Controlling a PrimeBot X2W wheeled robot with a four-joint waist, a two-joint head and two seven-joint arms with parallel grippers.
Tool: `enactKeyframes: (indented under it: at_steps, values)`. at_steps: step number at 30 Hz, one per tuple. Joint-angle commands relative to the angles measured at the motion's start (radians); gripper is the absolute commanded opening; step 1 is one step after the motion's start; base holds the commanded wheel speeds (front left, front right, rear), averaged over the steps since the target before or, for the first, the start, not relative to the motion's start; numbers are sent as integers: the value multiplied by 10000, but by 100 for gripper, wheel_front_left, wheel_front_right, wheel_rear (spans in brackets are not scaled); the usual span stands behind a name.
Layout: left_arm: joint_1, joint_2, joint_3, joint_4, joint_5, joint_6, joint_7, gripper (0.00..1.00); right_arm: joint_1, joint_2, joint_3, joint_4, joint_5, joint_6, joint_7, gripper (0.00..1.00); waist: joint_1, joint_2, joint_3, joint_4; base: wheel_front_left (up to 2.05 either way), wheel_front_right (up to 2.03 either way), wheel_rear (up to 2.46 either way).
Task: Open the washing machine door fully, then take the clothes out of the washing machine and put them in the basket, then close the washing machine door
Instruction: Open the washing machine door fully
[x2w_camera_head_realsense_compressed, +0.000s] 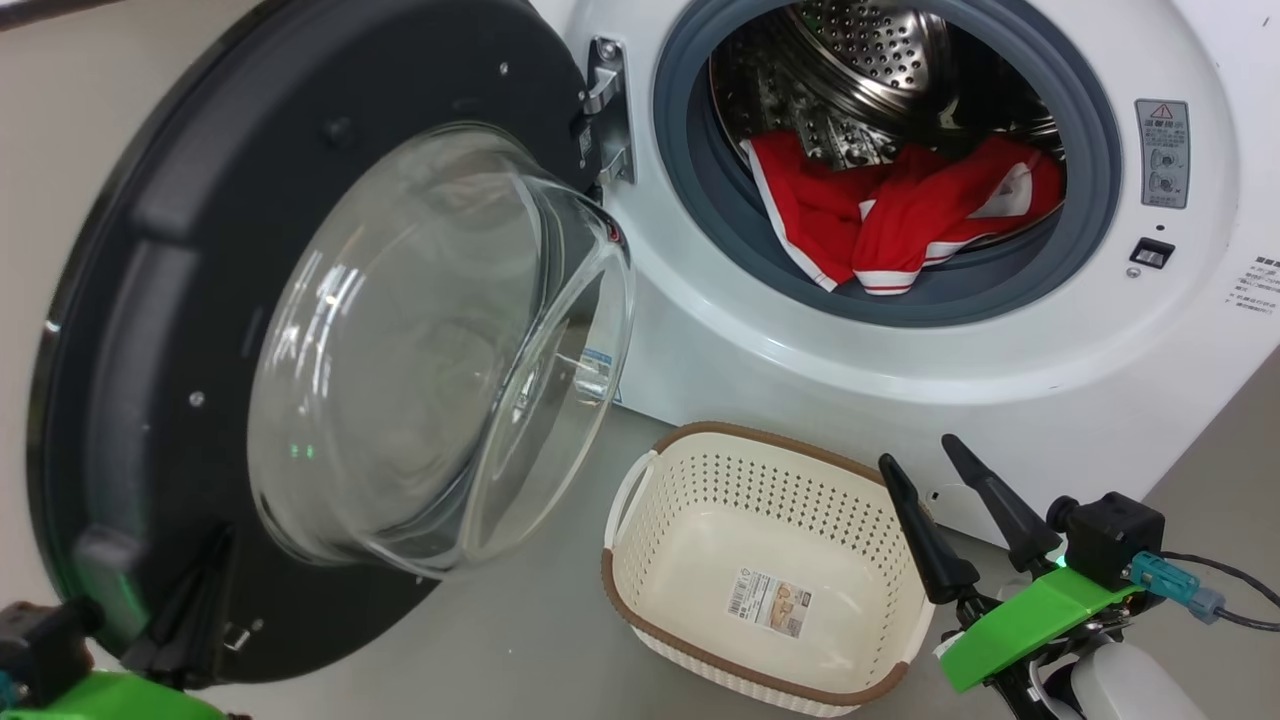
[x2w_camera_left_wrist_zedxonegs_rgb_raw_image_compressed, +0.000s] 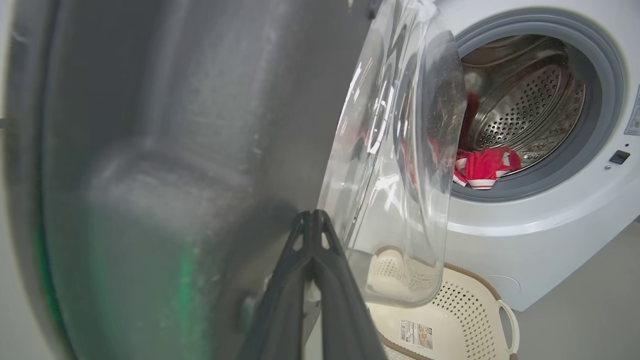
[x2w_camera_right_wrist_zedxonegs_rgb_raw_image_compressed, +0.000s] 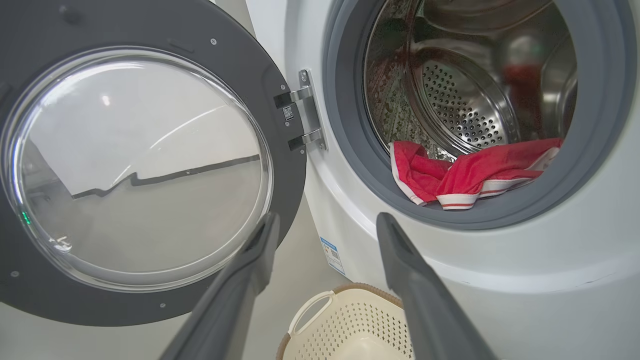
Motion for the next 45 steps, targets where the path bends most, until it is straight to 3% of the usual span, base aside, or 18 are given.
enactKeyframes:
  at_steps: [1, 15, 26, 45]
  values:
    - [-707, 586, 685, 83, -67, 21, 17, 0, -278, -39, 169, -227, -74, 16, -118, 100, 0, 0, 29, -1, 0, 0, 0]
    - [-1984, 786, 898, 1920, -395, -650, 244, 0, -369, -94, 133, -208, -91, 16, -118, 100, 0, 0, 300, 114, 0, 0, 0]
    - [-3677, 718, 626, 4275, -238, -1539, 329, 0, -485, -89, 165, -201, -102, 16, -118, 100, 0, 0, 539, 166, 0, 0, 0]
    - [-5564, 556, 305, 7349, -32, -2201, 109, 0, -586, -107, 316, -106, -45, 16, -118, 100, 0, 0, 572, -44, 0, 0, 0]
